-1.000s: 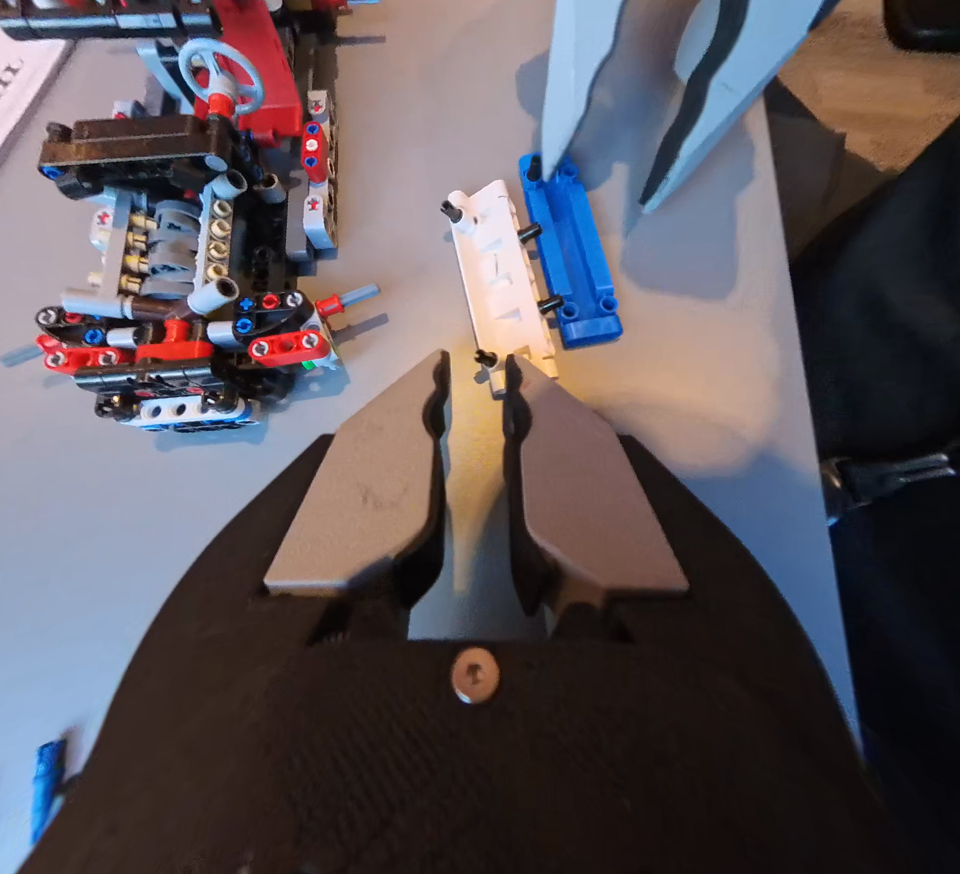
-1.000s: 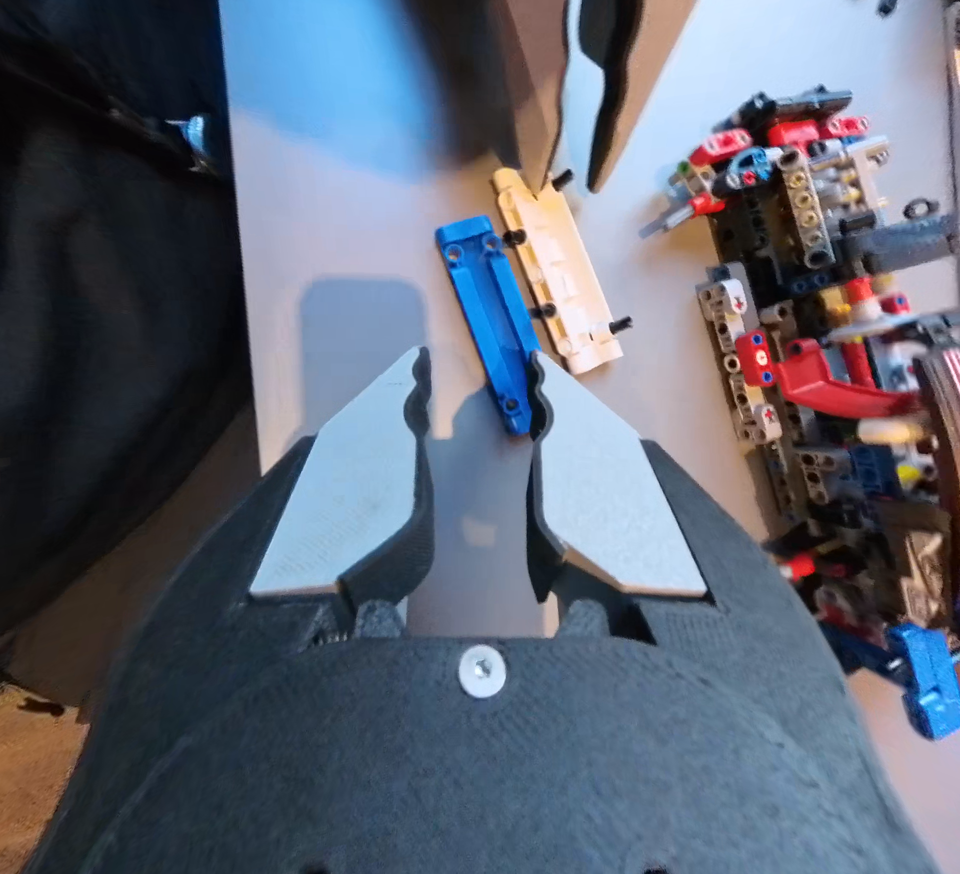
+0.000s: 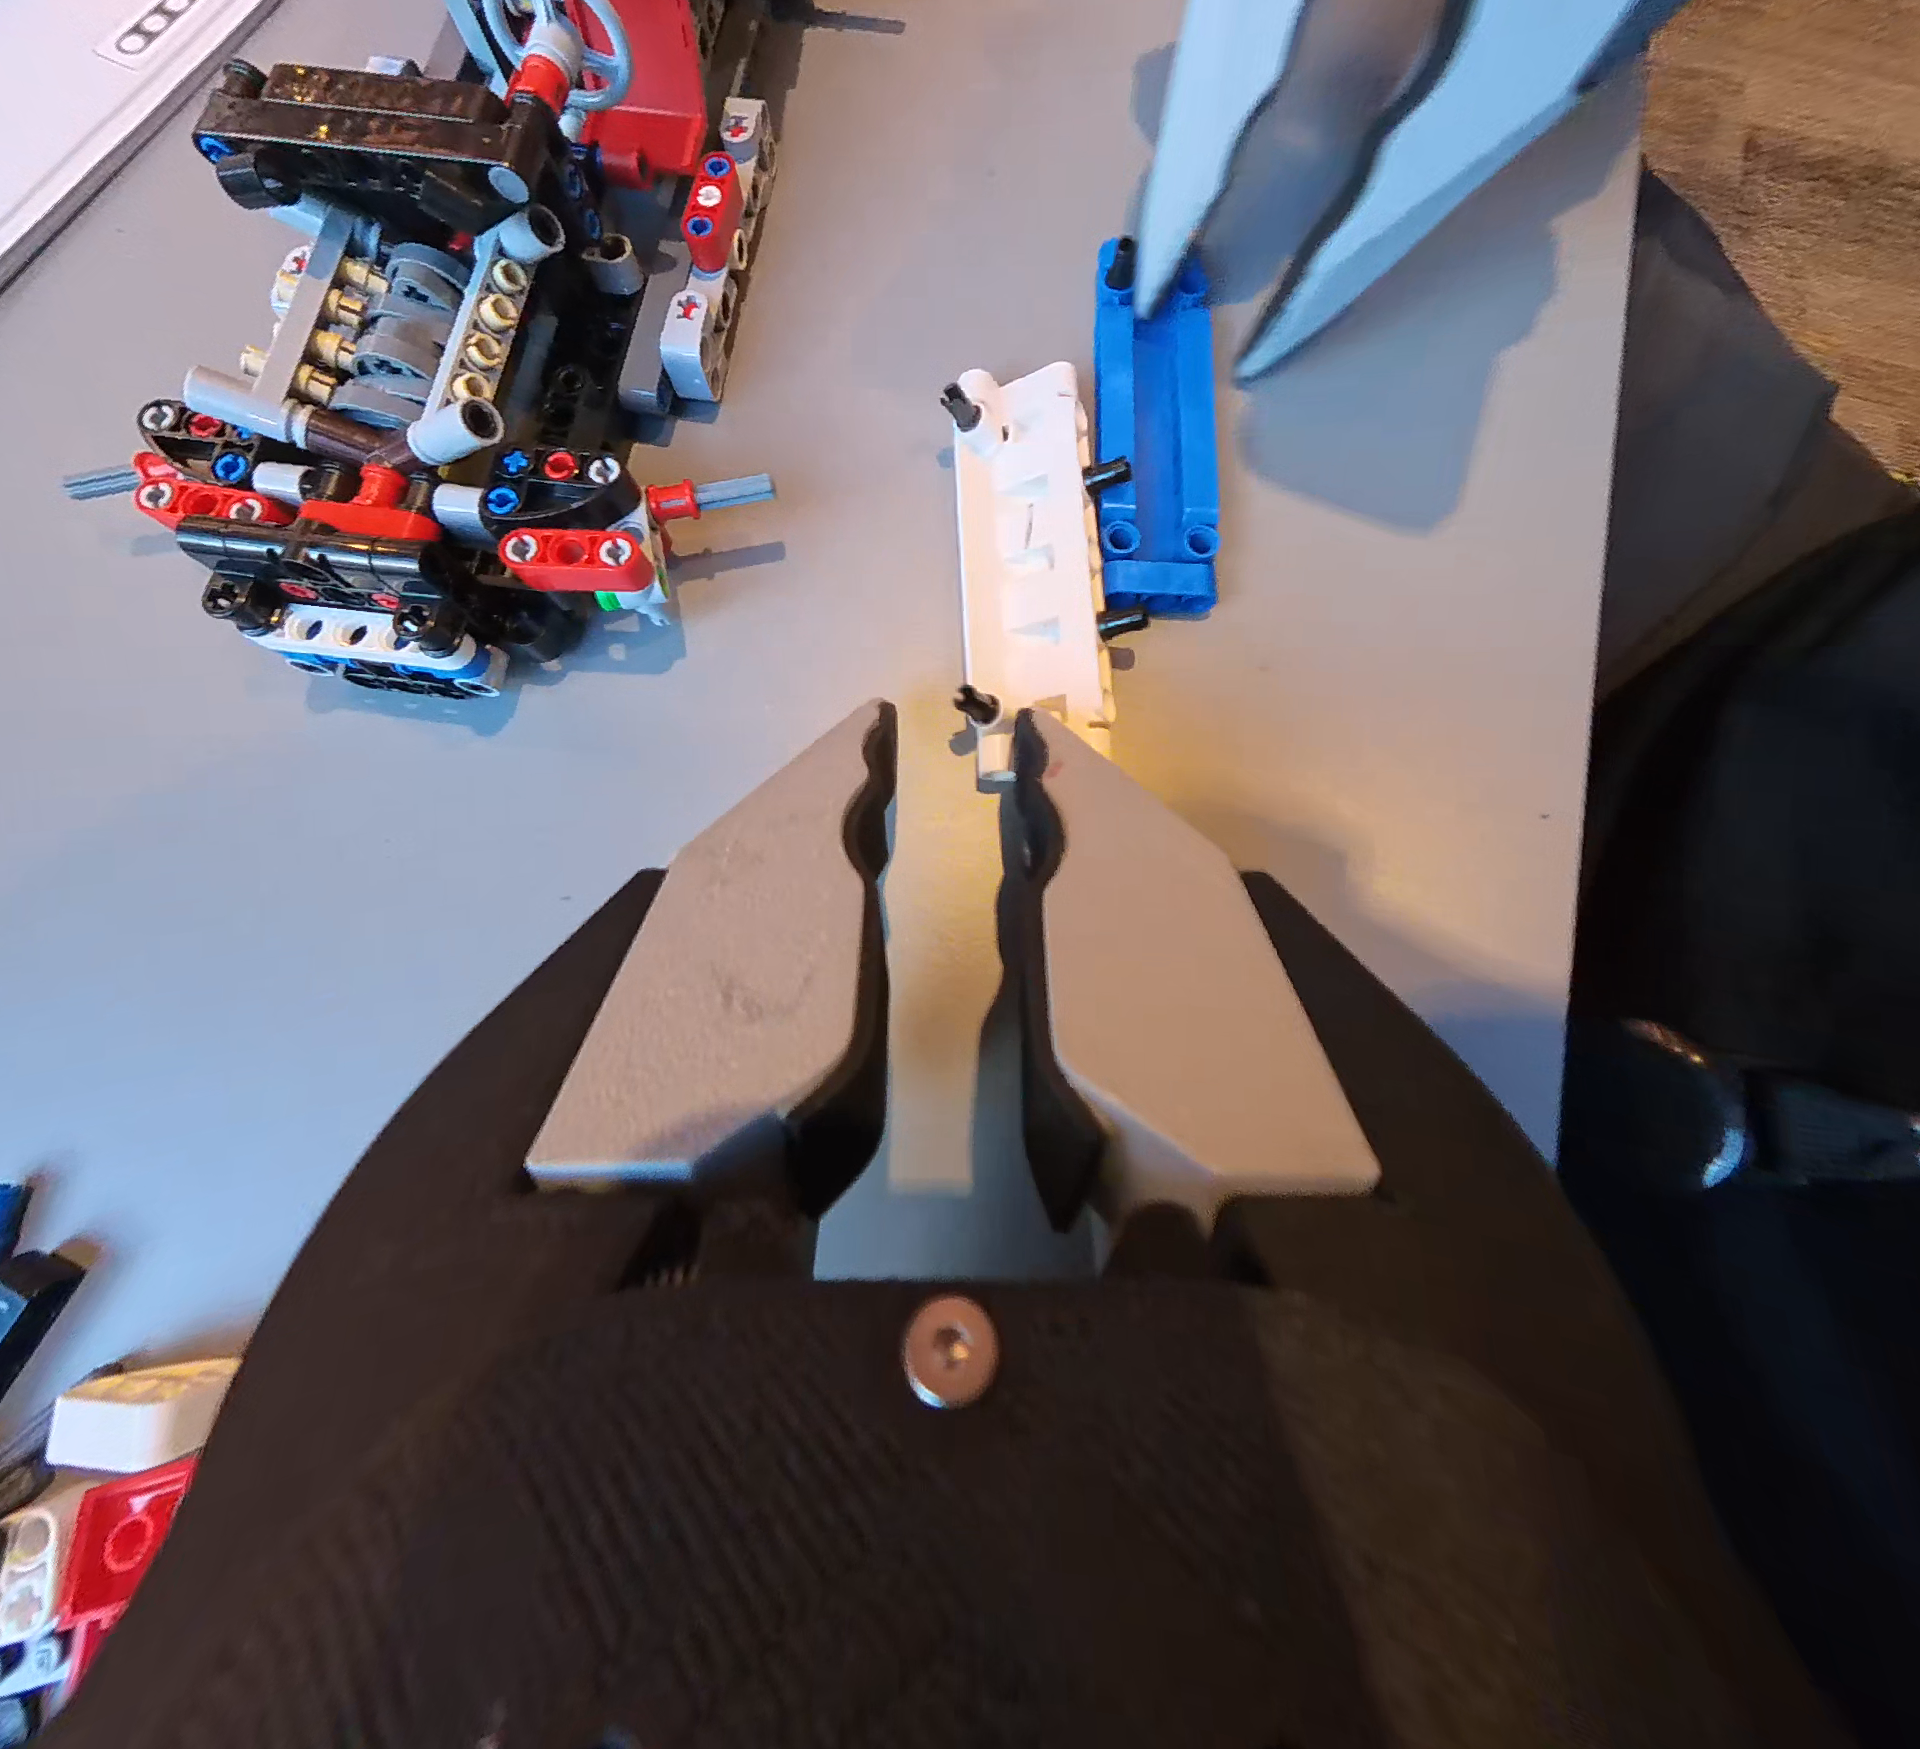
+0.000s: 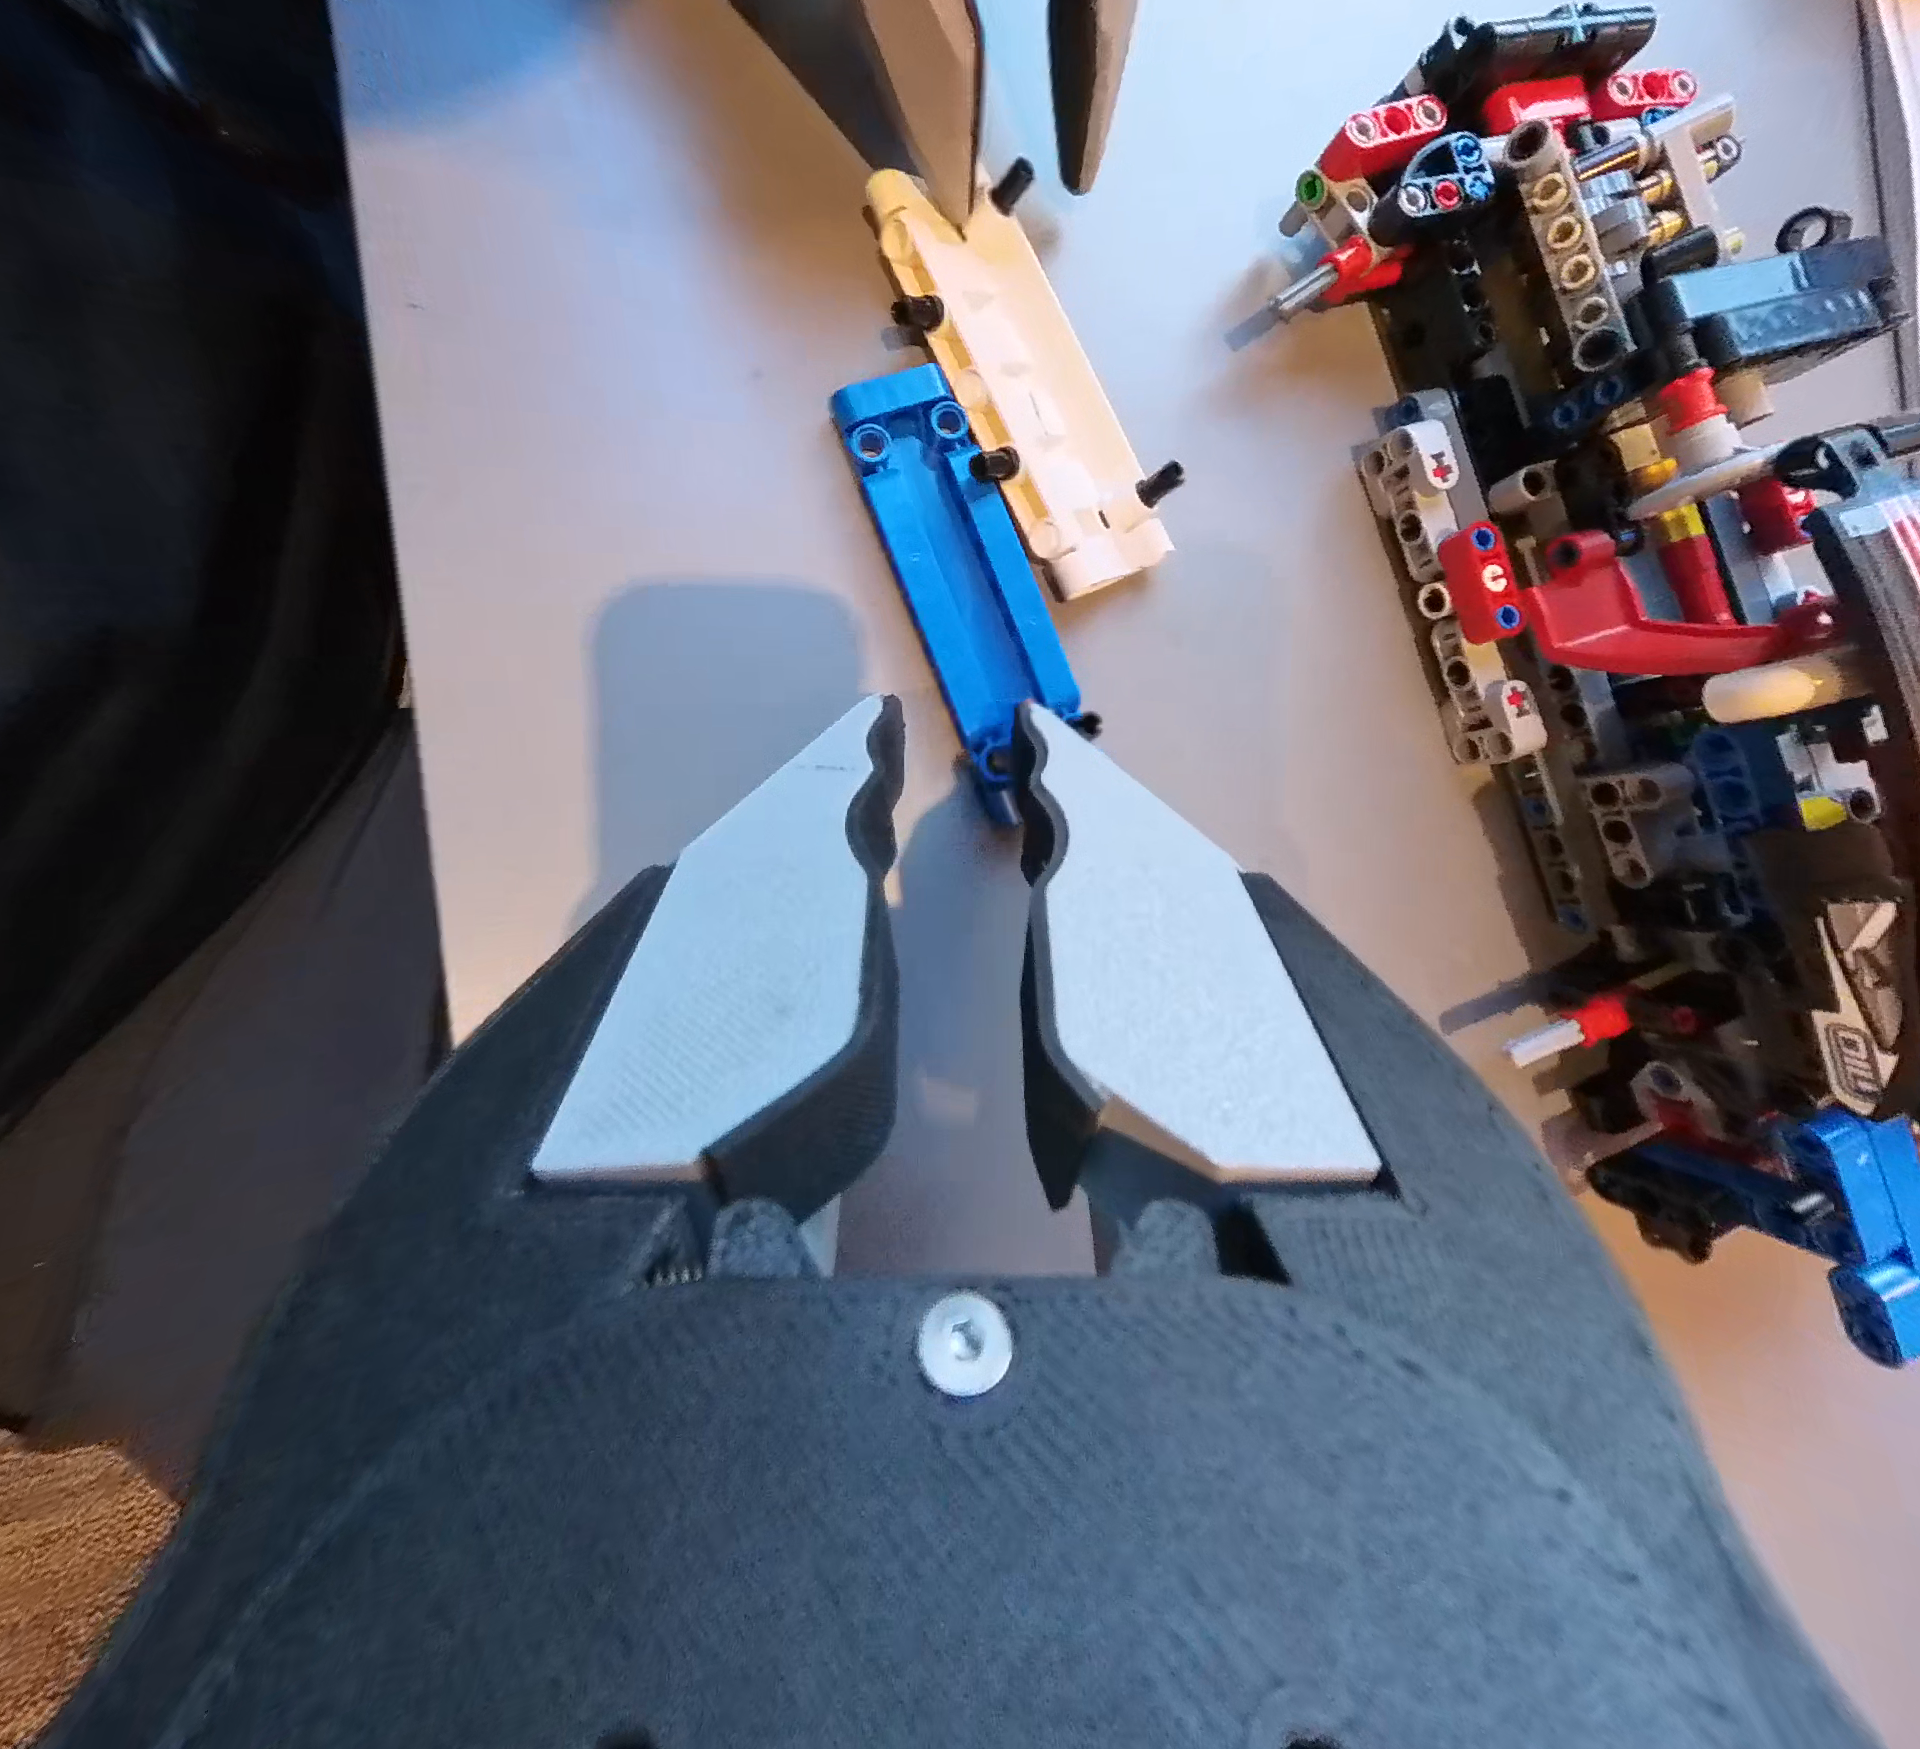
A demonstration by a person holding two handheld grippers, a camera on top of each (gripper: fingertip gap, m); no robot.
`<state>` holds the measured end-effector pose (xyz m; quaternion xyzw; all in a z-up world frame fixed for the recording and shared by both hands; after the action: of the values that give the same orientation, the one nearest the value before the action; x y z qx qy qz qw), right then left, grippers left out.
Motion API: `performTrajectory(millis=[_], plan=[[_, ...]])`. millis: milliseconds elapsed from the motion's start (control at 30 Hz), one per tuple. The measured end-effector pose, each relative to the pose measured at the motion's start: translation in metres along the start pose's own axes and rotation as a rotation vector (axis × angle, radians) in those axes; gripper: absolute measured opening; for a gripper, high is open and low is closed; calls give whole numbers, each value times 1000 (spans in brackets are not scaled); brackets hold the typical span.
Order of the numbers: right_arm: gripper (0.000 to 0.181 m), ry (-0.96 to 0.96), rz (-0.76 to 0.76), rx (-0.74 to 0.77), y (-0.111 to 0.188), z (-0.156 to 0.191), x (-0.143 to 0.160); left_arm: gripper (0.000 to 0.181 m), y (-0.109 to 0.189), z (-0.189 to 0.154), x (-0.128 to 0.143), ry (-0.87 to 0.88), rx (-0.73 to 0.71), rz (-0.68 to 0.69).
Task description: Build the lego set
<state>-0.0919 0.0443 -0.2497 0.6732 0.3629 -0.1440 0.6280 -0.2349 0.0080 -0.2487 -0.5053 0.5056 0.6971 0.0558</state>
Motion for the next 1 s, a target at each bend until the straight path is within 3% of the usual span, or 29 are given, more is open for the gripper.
performTrajectory(millis=[333, 600, 800, 900, 1000], plan=[[18, -27, -30, 27, -6, -31, 2, 25, 19, -2, 1, 9, -4, -20], [19, -186, -121, 63, 5, -18, -4, 25, 48, 18, 17, 12, -112, -35], [33, -333, -174, 64, 4, 3, -16, 24, 37, 9, 19, -45, -74, -6], [38, -370, -135, 130, -1, 5, -18, 27, 22, -4, 18, -73, 41, 21], [50, -481, -148, 135, -3, 5, -22, 42, 13, -10, 16, -86, 102, 35]])
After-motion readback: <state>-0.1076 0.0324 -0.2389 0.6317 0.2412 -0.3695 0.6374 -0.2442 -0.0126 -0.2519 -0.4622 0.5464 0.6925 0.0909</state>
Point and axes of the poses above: each gripper's, where its closed fingertips meet, y back along the fingers, x out of its underside, z = x × y across the jaws, the point moved 4 cm from there along y, back along the fingers, and after that the axes turned 2 degrees about -z, right-handed, at the moved point
